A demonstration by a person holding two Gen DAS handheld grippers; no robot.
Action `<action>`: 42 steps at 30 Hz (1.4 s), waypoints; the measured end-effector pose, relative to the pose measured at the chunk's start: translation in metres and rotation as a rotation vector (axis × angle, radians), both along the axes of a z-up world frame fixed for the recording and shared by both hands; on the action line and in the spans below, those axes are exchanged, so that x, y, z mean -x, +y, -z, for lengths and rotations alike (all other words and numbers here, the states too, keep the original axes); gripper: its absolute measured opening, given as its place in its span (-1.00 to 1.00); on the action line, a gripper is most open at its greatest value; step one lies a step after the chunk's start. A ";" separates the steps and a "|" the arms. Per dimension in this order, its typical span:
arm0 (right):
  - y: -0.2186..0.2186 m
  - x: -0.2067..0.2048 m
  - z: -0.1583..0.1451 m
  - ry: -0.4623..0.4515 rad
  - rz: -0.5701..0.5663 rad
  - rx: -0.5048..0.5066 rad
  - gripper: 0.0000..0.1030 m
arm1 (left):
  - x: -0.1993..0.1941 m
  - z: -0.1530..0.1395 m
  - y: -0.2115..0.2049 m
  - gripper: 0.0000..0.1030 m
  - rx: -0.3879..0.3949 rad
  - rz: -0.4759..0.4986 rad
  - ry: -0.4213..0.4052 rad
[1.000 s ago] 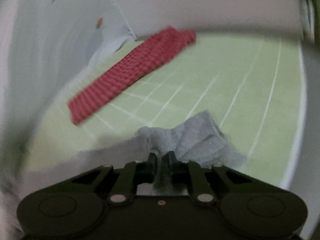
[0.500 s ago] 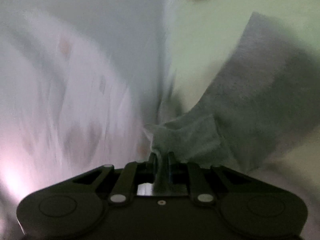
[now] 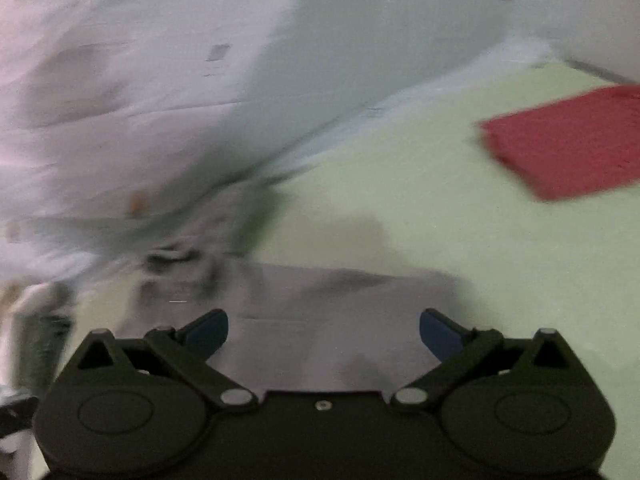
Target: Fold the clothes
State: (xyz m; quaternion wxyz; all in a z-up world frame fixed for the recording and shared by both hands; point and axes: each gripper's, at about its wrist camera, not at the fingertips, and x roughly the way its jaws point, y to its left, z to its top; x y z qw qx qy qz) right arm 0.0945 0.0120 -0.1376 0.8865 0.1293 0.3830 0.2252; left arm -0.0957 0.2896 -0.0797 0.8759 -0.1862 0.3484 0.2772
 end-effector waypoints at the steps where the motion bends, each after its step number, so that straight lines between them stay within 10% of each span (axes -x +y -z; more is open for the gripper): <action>1: -0.009 0.000 0.005 0.013 0.040 0.023 1.00 | -0.009 0.004 -0.001 0.92 0.017 0.024 0.009; 16: -0.031 -0.018 0.046 0.098 0.151 0.150 1.00 | -0.120 0.063 -0.025 0.61 0.121 0.324 0.128; 20: -0.026 -0.015 0.045 0.086 0.123 0.181 1.00 | -0.130 0.073 -0.024 -0.17 0.181 0.327 0.148; 25: -0.029 -0.013 0.044 0.092 0.124 0.158 1.00 | -0.122 0.067 -0.020 -0.86 0.138 0.286 0.150; 42: -0.028 0.004 0.025 0.023 0.078 0.116 1.00 | -0.023 -0.050 0.026 -0.91 -0.212 -0.069 -0.110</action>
